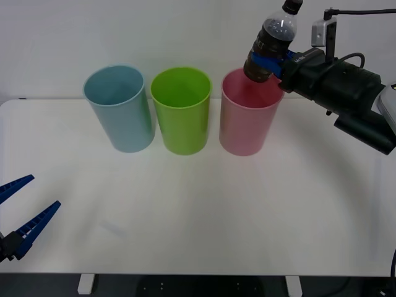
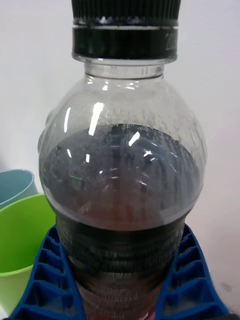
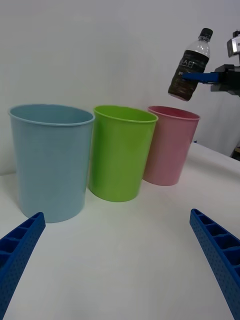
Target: Grasp the object on the table and drop it into the matching bin: aluminum can to the light blue bin, PET bottle to the pink bin.
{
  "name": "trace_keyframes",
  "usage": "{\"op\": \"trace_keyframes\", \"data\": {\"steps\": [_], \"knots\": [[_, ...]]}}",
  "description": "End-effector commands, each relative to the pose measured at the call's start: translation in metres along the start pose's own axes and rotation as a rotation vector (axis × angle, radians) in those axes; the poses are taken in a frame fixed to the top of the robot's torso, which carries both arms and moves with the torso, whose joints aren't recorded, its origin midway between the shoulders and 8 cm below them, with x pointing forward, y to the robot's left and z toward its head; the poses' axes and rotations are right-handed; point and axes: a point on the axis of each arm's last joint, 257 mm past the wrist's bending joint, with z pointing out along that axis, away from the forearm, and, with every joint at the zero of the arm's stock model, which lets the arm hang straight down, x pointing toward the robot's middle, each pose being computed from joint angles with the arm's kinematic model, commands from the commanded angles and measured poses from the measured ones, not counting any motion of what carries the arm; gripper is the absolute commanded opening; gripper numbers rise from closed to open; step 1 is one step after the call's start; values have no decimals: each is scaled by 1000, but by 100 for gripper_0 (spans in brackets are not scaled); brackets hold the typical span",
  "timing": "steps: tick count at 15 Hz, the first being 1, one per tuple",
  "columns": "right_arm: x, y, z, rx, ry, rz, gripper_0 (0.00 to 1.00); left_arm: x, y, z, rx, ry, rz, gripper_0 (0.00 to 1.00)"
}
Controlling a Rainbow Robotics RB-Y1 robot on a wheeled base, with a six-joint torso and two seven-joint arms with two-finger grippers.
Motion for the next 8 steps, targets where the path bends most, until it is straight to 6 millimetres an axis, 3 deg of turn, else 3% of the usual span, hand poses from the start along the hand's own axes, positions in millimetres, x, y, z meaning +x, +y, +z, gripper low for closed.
{"op": "trace_keyframes", "data": {"steps": [1,8], "knots": [[0,0,0,-1,0,-6,100,0,0,0,0,0,0,100],[-1,-2,-1,3,-3,-2,100,0,0,0,0,0,0,100]]}}
